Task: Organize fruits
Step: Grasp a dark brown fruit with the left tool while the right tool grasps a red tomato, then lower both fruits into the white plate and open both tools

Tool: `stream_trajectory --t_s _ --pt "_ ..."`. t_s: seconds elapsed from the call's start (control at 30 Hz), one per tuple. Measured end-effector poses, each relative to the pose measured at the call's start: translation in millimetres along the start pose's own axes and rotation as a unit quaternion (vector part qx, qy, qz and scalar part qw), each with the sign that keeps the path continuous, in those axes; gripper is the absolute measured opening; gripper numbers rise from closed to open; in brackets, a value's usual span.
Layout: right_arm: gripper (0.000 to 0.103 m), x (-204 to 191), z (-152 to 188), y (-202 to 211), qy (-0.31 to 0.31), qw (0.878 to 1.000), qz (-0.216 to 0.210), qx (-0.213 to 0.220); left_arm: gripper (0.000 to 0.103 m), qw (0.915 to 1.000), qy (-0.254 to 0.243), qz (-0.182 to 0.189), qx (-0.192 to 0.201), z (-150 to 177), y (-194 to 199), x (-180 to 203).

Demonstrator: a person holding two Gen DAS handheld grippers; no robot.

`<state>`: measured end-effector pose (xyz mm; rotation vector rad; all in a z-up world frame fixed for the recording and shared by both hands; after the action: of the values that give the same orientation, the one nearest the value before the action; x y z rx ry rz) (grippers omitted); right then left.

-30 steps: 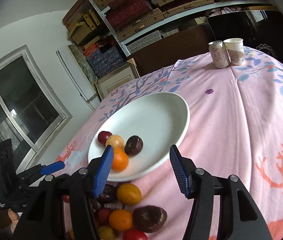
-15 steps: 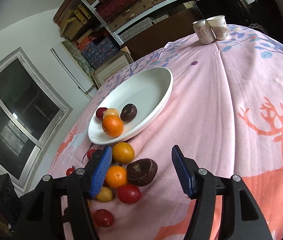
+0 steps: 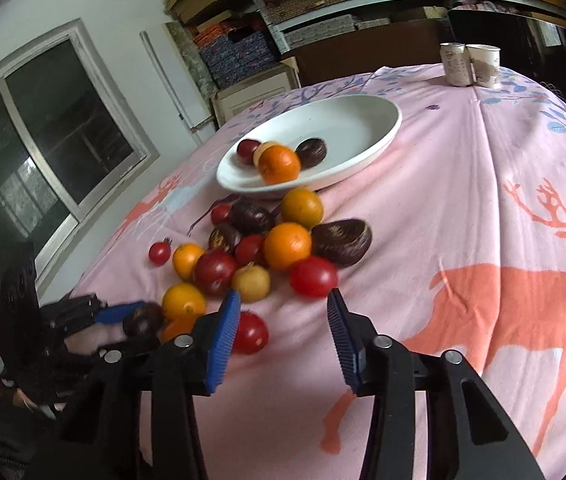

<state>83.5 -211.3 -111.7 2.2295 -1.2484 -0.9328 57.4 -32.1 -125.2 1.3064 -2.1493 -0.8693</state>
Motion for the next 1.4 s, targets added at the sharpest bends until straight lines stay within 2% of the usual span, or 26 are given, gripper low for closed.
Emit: stream_trajectory --t_s 0.17,0.33,0.4,0.57,0.7,0.77,0.93,1.13,1.27,1.4 --pt "0.040 -15 13 0 0.018 1.000 -0.003 -0.019 0.044 0.9995 0.014 -0.006 0.027 -12 18 -10" --pt "0.039 -16 14 -10 0.013 0.999 -0.006 -0.042 0.045 0.9997 0.015 -0.009 0.015 -7 15 -10" --pt "0.035 -22 17 -13 0.028 0.998 0.000 -0.052 0.045 0.9997 0.017 -0.009 0.013 -5 14 -11" --pt "0.034 -33 12 -18 0.064 0.996 0.023 -0.054 0.045 0.9996 0.023 -0.006 0.014 -6 15 -15" --pt "0.034 -30 12 -33 0.049 0.995 0.022 -0.081 0.045 0.9996 0.023 -0.010 0.016 -8 17 -15" --pt "0.030 -31 11 -32 0.052 0.996 0.022 -0.073 0.045 0.9994 0.025 -0.013 0.019 -8 18 -17" --pt "0.030 -26 4 -19 0.031 0.999 0.016 -0.036 0.045 0.9984 0.047 -0.013 0.029 -15 23 -28" --pt "0.030 -9 -30 3 0.010 1.000 0.015 0.001 0.045 0.9970 0.061 -0.011 0.046 -47 20 -37" --pt "0.030 9 -74 7 -0.011 0.999 0.021 0.027 0.045 0.9962 0.062 -0.010 0.060 -92 9 -43" --pt "0.030 30 -120 -6 -0.041 0.998 0.020 0.046 0.045 0.9957 0.060 -0.012 0.069 -143 -14 -48"
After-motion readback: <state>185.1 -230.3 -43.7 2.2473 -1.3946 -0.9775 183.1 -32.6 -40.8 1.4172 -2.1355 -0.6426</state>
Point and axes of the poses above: each gripper's, at about its wrist camera, not at the fingertips, and y roughly against the way its jaws point, x to its right, z to its underside, the point moved 8 cm from there along -y, roughly the way its jaws point, and after that the axes turned 3 degrees about y, right-handed, at the moved point
